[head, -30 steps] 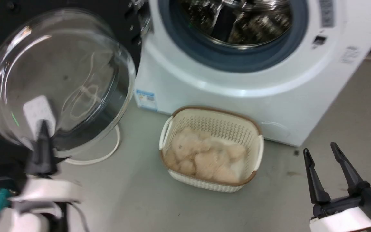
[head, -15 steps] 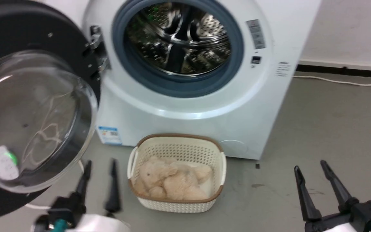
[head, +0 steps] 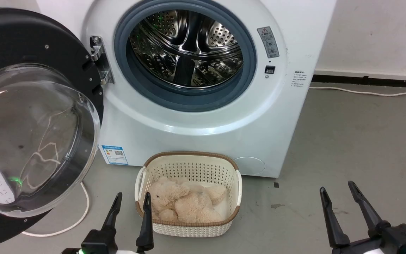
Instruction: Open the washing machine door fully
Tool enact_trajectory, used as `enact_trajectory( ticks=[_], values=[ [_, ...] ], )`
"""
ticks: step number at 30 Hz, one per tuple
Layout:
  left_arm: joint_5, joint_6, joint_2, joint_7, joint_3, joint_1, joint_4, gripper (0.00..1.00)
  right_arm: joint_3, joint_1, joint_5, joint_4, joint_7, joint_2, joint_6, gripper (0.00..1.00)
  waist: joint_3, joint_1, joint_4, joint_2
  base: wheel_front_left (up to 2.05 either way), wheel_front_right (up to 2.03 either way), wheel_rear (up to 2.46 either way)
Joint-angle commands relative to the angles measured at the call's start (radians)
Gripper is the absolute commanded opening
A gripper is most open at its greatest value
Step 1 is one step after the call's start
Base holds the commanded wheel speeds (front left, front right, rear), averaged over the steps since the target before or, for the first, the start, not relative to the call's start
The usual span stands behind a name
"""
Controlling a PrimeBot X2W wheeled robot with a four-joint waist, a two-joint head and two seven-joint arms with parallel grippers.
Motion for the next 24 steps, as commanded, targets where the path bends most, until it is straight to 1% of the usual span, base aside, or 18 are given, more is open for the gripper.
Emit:
enact_trajectory(
  ticks=[1,10,24],
  values=[
    [0.01,0.004,-0.001,-0.01,-0.003,0.011,0.002,1.0,0.002,0.007,0.006,0.003,-0.004,0.006,0.001,1.0,0.0,0.0,0.001,0.0,0.0,0.0,0.0],
    [0.049,0.001,-0.011,-0.012,0.01,0.003,-0.014,1.0,0.0,0.007,0.015,0.006,-0.004,0.006,0.001,1.0,0.001,0.0,0.006,0.0,0.0,0.0,0.0],
    [0.056,-0.017,-0.024,-0.012,0.021,0.003,-0.01,1.0,0.0,0.002,0.019,0.012,-0.005,0.006,0.001,1.0,0.006,0.0,0.008,0.0,0.0,0.0,0.0]
  ],
)
